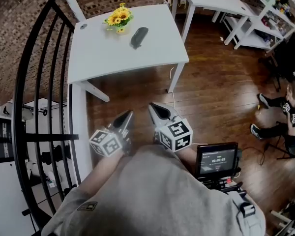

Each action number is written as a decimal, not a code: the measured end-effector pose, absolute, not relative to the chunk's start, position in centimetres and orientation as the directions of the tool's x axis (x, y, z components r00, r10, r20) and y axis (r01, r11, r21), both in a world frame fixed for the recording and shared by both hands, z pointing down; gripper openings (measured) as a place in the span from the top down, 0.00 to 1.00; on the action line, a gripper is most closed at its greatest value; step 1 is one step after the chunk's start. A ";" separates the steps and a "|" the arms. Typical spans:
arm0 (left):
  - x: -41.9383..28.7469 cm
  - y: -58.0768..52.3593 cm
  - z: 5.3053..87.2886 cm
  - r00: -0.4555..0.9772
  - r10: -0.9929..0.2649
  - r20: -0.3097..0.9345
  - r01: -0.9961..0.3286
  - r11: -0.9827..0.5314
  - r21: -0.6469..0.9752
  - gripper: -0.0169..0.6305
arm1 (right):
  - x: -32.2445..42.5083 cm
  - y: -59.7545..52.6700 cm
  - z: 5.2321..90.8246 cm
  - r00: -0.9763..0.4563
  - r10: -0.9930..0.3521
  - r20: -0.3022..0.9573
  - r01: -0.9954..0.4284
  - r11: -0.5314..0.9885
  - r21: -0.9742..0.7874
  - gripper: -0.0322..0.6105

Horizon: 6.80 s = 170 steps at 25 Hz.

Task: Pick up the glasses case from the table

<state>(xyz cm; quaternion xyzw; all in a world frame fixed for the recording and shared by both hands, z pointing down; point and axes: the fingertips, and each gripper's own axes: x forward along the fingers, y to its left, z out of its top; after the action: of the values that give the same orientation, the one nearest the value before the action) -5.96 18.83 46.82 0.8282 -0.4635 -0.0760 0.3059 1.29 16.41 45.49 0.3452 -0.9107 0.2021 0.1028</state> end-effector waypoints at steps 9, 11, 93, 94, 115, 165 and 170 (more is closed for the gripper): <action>-4.5 10.8 46.5 0.528 -0.833 0.165 -0.726 -0.342 0.596 0.97 | 2.3 8.0 45.5 -0.773 -0.541 0.330 -0.631 0.710 -0.314 0.93; -4.4 9.5 46.3 0.524 -0.836 0.163 -0.724 -0.336 0.602 0.97 | 2.4 6.6 45.5 -0.775 -0.537 0.333 -0.628 0.710 -0.318 0.93; -7.8 -32.0 65.5 0.481 -0.446 0.755 -0.844 -0.468 0.262 0.38 | 0.2 -28.7 56.2 -0.617 -0.586 0.524 -0.786 0.481 -0.388 0.93; -7.7 -32.0 65.8 0.478 -0.434 0.764 -0.843 -0.470 0.261 0.38 | 0.4 -28.8 56.2 -0.617 -0.587 0.524 -0.787 0.479 -0.390 0.93; -8.6 -30.2 64.0 0.523 -0.486 0.700 -0.844 -0.410 0.346 0.42 | 0.9 -28.6 55.1 -0.612 -0.611 0.502 -0.791 0.490 -0.367 0.93; -18.1 -15.0 48.2 0.536 -0.823 0.187 -0.722 -0.332 0.607 0.43 | -8.5 -17.2 47.7 -0.696 -0.583 0.420 -0.702 0.674 -0.229 0.93; -17.5 -15.2 48.2 0.536 -0.823 0.186 -0.722 -0.333 0.606 0.43 | -7.8 -17.4 47.9 -0.692 -0.590 0.416 -0.708 0.667 -0.232 0.94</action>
<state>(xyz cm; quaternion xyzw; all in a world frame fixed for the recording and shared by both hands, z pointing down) -17.52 -15.21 48.24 0.8129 -0.4752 -0.0775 0.3277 -7.84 -17.38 47.87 0.3606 -0.8997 0.1911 0.1548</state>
